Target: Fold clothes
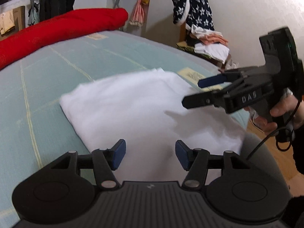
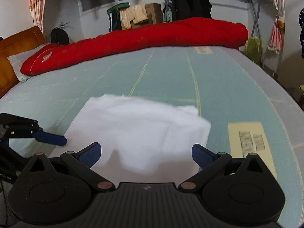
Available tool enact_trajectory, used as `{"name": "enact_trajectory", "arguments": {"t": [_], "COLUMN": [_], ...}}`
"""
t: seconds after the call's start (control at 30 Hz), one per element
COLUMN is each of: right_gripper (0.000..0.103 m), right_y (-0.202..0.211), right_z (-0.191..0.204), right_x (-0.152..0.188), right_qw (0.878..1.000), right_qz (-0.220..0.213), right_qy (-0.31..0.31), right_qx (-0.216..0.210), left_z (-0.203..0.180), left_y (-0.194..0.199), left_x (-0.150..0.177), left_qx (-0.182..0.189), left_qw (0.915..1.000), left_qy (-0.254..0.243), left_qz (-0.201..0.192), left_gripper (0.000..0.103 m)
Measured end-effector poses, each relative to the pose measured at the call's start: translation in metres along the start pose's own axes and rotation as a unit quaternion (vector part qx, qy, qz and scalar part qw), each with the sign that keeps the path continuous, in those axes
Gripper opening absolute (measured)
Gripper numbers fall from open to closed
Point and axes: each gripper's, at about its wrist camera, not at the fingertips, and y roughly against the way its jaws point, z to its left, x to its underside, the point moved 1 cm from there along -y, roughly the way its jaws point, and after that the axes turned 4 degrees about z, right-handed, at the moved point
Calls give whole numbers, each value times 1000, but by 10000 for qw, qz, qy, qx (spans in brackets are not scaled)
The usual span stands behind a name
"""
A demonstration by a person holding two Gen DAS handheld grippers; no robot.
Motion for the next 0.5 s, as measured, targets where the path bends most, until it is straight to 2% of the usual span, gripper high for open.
{"name": "enact_trajectory", "arguments": {"t": [0.17,0.3,0.5], "right_gripper": [103,103,103], "right_y": [9,18,19], "right_z": [5,10,14], "right_x": [14,19,24], "right_qw": [9996,9995,9995], "right_qz": [77,12,81], "right_qy": [-272,-312,-254], "right_qx": [55,36,142], "left_z": [-12,-20,-29], "left_y": [14,29,21], "left_x": [17,21,35], "left_qx": [-126,-67,-9], "left_qw": [9999,9996,10000], "left_qy": [23,-23,-56], "left_qz": [-54,-278,-43], "left_gripper": [63,64,64]}}
